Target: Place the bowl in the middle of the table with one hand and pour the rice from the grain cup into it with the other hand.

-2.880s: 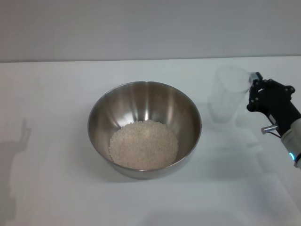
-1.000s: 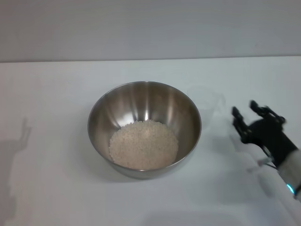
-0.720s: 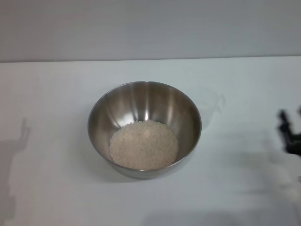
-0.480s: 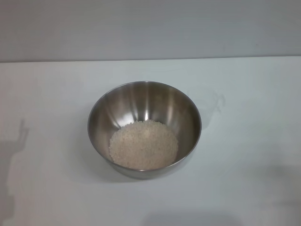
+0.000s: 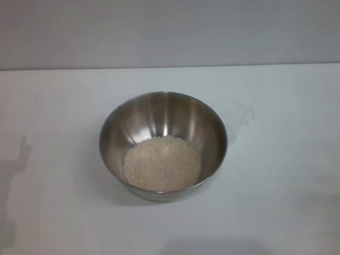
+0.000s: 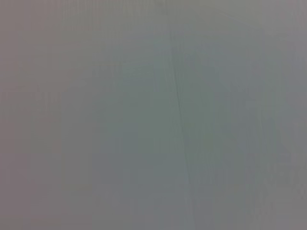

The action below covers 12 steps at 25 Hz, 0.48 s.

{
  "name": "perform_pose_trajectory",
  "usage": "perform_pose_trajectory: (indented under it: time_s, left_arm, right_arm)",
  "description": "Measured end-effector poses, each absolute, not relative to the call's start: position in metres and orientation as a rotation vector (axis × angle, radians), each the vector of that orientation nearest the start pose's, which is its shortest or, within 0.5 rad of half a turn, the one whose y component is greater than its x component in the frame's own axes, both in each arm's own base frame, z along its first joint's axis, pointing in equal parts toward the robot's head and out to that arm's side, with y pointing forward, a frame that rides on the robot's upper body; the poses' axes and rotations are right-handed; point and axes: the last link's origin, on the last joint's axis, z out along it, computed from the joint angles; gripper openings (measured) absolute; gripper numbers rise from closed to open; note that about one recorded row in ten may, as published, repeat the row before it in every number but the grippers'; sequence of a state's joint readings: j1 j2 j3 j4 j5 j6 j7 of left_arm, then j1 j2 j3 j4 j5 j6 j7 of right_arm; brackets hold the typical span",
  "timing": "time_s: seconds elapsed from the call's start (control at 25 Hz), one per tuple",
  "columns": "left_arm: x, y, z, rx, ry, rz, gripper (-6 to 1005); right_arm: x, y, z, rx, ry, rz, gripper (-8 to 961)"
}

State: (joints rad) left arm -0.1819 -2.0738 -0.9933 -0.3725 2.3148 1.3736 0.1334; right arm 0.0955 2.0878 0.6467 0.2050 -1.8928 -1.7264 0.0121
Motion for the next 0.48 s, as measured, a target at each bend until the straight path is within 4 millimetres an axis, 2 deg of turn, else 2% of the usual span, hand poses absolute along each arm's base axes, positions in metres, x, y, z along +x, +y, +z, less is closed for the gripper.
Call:
perform_pose_trajectory:
  time_s: [0.48]
  left_arm:
    - [-0.3452,0.2635,0.0169,-1.331,-0.360,-0.626,800]
  right_arm:
    - [0.3670,0.2010,0.0413,-1.146,0.339,0.691,840]
